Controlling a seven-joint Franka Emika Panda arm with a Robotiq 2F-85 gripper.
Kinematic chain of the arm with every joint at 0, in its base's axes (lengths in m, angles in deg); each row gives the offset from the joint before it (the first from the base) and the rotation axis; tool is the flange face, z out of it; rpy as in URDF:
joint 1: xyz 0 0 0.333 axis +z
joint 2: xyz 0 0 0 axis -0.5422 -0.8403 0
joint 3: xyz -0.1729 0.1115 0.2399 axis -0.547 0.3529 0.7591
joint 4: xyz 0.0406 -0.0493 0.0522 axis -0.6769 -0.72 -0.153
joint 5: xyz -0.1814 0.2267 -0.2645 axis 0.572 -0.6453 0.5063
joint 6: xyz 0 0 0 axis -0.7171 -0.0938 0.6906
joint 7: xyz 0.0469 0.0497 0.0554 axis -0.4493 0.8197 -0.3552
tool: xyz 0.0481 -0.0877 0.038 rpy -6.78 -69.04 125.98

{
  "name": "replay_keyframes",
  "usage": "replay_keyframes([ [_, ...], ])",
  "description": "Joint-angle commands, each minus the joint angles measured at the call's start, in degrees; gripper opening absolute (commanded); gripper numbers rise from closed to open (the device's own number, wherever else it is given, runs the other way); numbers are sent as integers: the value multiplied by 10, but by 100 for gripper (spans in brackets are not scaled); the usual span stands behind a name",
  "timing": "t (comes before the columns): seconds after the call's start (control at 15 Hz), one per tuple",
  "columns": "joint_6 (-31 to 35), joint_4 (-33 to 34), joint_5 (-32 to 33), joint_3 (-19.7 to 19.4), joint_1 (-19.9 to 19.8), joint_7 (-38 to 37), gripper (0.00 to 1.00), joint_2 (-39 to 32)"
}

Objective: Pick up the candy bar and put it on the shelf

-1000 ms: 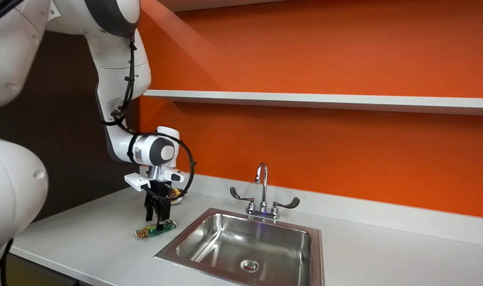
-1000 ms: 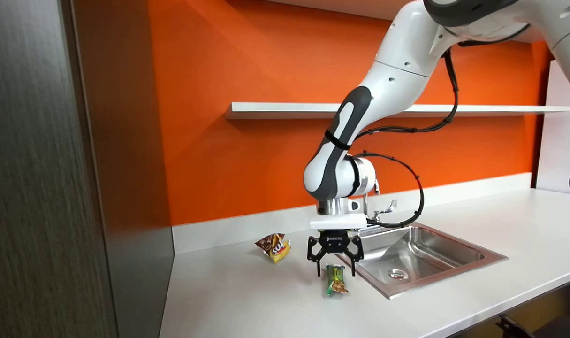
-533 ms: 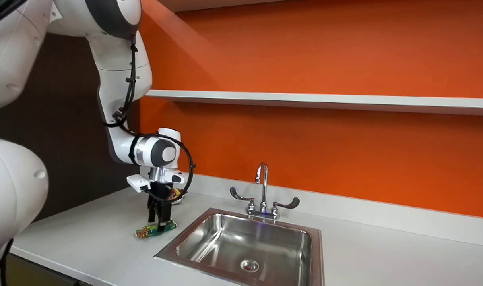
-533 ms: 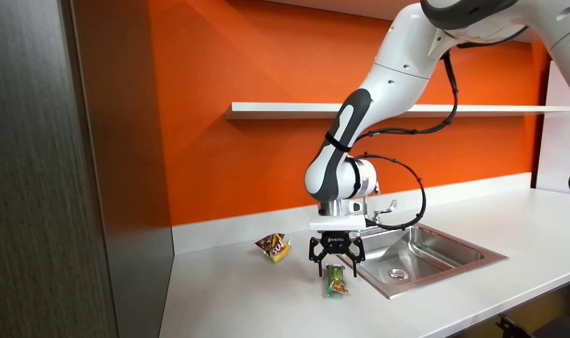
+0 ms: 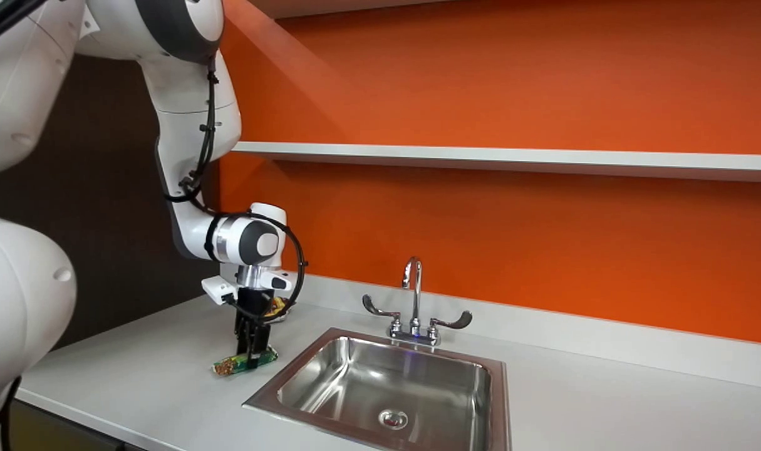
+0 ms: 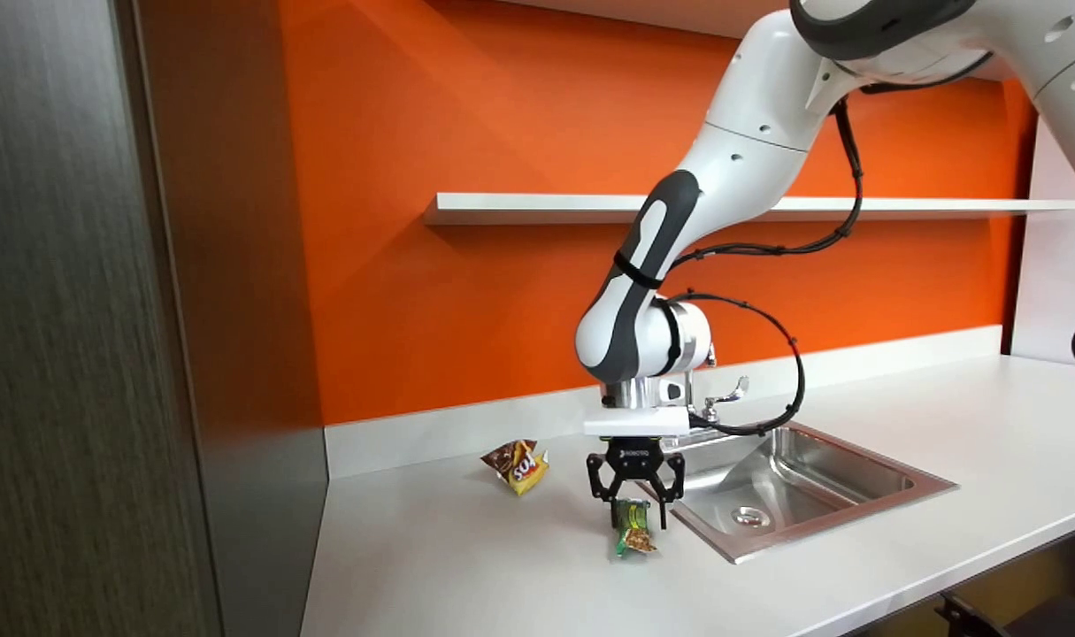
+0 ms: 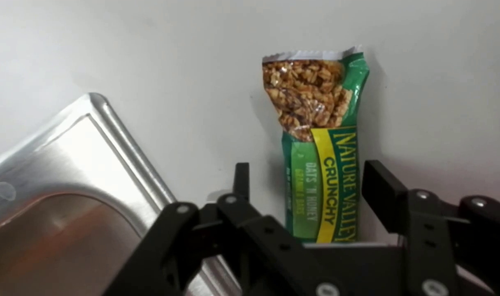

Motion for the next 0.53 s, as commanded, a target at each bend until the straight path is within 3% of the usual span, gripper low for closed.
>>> replay_keyframes([
  [0.0,2,11,-9,0,4,-4,42,-10],
  [0.2,3,13,-10,0,3,-2,18,-15],
  [0.47,3,8,-8,-1,2,3,18,-7],
])
